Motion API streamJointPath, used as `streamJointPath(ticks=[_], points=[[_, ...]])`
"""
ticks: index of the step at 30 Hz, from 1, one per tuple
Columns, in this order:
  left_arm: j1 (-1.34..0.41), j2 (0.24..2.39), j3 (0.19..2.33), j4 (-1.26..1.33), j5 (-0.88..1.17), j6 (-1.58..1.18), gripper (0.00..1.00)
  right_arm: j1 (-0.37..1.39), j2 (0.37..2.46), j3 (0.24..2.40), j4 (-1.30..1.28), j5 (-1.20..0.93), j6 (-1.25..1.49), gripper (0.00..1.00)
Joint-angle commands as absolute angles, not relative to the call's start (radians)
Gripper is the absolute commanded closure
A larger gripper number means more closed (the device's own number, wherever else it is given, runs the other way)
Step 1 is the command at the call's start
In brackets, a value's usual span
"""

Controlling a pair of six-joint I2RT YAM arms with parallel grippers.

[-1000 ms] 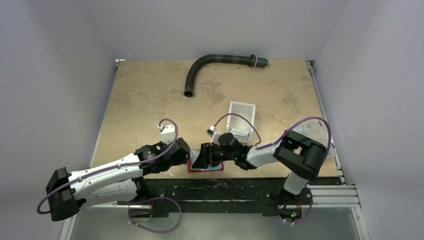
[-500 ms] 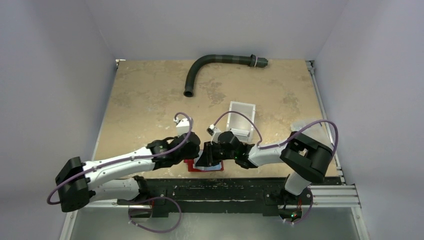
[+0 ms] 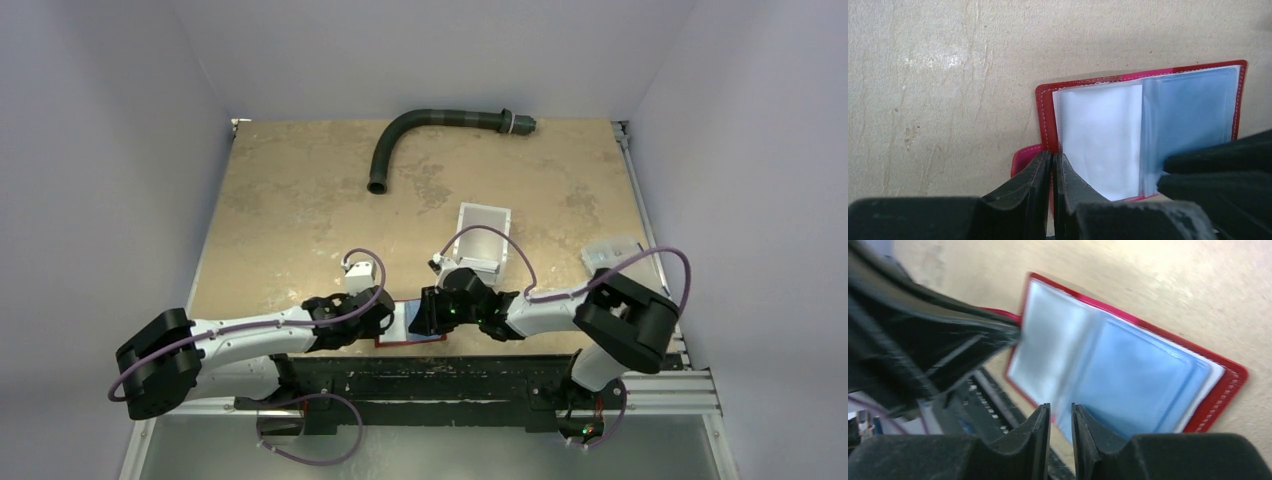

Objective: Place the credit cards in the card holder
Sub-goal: Open the card holder at the center of the board.

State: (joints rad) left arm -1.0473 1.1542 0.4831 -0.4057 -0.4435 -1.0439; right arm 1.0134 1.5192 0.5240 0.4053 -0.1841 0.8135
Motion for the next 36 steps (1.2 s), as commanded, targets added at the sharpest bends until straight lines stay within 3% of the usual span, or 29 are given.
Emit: streamJointPath(ticks=[1,11,17,20,26,30,36], points=[[-1.046,1.140,0.459,-0.359,-0.453,-1.076,0.89,1.009,1.621,0.517,0.425,-0.136,0.795,0.72],[-1.045,1.092,0.476,-0.373,-0.460,-1.034,0.88,1.019,1.529,0.607,0.356,-0.157,0.785,0.67],[-1.042,1.078,0.556,-0.427,-0.442,-0.985,0.87,1.019,1.707,0.636,0.499,-0.226,0.831,0.89],[-1.041,1.044,0.657,-0.469,-0.416,-0.945,0.84,1.019,1.748,0.631,0.525,-0.232,0.843,0.93],[-1.042,1.000,0.695,-0.378,-0.355,-0.933,0.72,1.019,1.664,0.622,0.454,-0.230,0.832,0.91],[-1.040,1.084,0.627,-0.316,-0.390,-0.977,0.80,1.018,1.576,0.648,0.326,-0.187,0.810,0.87],[-1.035,1.172,0.500,-0.226,-0.437,-0.995,0.83,1.016,1.433,0.747,-0.132,0.036,0.670,0.77]])
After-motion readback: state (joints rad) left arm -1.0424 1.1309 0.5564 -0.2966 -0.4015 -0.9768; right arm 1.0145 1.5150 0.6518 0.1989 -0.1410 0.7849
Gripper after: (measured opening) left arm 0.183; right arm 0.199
